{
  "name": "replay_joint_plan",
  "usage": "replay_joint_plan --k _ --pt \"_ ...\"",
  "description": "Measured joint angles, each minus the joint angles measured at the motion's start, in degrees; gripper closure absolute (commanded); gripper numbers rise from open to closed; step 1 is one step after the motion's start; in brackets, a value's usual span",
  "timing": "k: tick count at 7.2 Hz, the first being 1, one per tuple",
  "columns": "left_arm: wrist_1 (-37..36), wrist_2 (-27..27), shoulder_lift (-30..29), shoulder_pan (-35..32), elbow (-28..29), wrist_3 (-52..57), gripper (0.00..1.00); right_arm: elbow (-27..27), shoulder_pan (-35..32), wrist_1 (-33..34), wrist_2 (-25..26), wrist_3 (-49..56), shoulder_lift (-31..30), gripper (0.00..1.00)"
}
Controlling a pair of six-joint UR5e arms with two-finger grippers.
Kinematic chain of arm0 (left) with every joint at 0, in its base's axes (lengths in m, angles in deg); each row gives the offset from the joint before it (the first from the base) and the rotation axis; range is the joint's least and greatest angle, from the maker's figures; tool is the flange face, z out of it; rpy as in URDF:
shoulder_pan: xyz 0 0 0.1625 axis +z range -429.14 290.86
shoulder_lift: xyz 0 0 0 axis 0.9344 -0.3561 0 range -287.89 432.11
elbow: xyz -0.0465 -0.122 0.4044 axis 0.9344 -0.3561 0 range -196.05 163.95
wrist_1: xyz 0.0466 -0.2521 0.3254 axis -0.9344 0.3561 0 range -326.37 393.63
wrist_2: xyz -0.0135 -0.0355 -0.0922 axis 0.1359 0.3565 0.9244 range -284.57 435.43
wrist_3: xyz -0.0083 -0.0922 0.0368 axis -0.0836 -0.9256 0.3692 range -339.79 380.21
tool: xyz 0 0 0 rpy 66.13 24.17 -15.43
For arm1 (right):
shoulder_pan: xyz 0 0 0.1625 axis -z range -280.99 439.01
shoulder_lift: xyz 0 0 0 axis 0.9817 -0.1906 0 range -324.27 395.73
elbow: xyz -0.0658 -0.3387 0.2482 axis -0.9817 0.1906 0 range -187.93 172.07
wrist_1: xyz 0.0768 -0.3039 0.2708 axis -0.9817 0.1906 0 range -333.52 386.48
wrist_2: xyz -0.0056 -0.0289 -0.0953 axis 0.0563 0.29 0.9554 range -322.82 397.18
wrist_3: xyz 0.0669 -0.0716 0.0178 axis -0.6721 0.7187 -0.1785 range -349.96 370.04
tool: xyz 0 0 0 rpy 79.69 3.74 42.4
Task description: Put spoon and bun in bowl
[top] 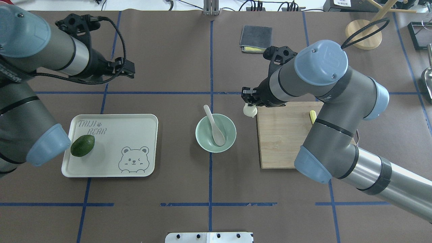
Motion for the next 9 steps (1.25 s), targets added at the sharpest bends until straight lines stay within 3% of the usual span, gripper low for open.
replay_joint_plan --k 2,3,4,9 --pt "-0.35 0.12 6.36 -4.73 -2.72 11.0 0.0 3.92 4.38 -0.16 4.87 -1.29 4.39 1.0" --pt "-0.36 0.24 8.99 -7.55 -3.17 17.5 0.0 5.89 6.34 -0.22 6.91 -1.63 6.09 0.1" --pt "-0.37 0.34 10.86 -10.02 -3.15 24.07 0.0 6.78 7.53 -0.25 8.07 -1.78 6.81 0.0" --pt "0.0 2.42 15.81 -18.59 -0.42 44.85 0.0 6.56 8.25 -0.34 8.94 -2.67 7.28 0.0"
